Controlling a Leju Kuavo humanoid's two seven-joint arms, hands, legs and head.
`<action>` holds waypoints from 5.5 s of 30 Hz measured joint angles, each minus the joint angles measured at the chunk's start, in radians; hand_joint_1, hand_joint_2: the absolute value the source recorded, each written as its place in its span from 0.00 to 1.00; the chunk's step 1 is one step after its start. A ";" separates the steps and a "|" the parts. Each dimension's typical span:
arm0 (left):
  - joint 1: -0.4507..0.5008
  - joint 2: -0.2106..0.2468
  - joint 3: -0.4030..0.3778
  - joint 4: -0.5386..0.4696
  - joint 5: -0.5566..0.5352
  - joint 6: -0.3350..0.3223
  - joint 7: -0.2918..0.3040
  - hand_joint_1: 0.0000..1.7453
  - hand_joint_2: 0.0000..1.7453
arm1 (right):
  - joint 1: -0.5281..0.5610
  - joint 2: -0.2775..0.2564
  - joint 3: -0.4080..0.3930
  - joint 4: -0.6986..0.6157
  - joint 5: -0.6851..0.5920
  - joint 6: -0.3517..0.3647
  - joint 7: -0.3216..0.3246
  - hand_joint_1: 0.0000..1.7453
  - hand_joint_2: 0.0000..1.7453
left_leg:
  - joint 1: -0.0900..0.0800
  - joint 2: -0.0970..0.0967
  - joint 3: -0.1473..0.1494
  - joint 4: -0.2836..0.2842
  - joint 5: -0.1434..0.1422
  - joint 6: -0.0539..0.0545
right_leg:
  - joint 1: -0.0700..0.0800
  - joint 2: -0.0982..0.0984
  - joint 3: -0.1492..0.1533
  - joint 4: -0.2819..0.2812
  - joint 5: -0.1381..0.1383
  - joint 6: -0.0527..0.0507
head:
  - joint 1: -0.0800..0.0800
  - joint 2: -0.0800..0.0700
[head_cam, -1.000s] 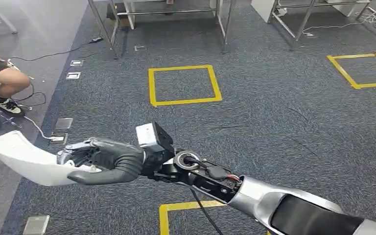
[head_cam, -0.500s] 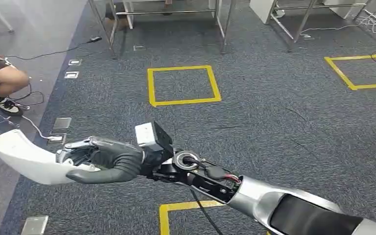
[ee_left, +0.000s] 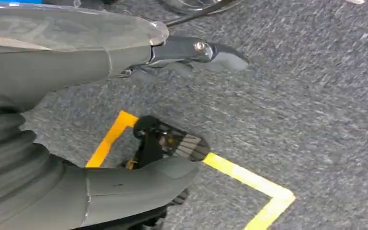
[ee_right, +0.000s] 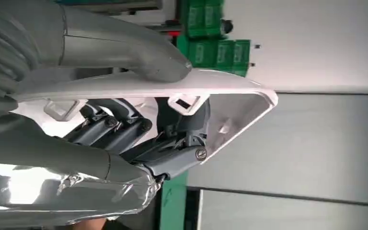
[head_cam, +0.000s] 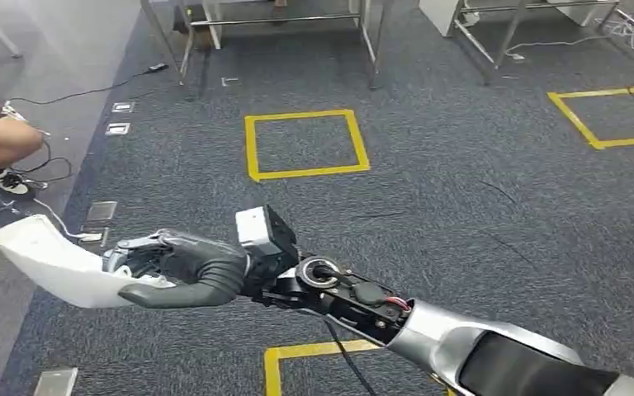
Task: Take the parts from the cabinet and place them on the table.
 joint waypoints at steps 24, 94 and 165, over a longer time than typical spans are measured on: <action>0.000 0.000 0.000 0.000 0.003 0.000 0.000 0.00 1.00 | 0.001 0.004 0.000 0.004 -0.008 0.002 -0.003 1.00 1.00 | -0.010 0.038 -0.016 0.000 0.021 0.044 | 0.010 -0.009 -0.059 0.161 -0.055 0.021 | 0.009 0.000; -0.002 0.004 0.014 0.000 0.000 -0.004 0.000 0.00 1.00 | -0.001 0.007 0.000 -0.001 -0.029 -0.020 0.015 1.00 1.00 | -0.020 0.055 -0.008 -0.003 0.016 0.037 | 0.021 -0.008 0.030 -0.025 -0.008 0.003 | -0.005 0.000; 0.003 0.002 0.015 0.000 0.024 -0.015 -0.019 0.00 1.00 | 0.040 -0.058 -0.108 -0.060 0.158 -0.307 -0.047 1.00 1.00 | -0.021 0.055 -0.005 -0.012 0.021 0.026 | 0.020 -0.008 0.033 -0.029 -0.006 -0.006 | -0.014 0.000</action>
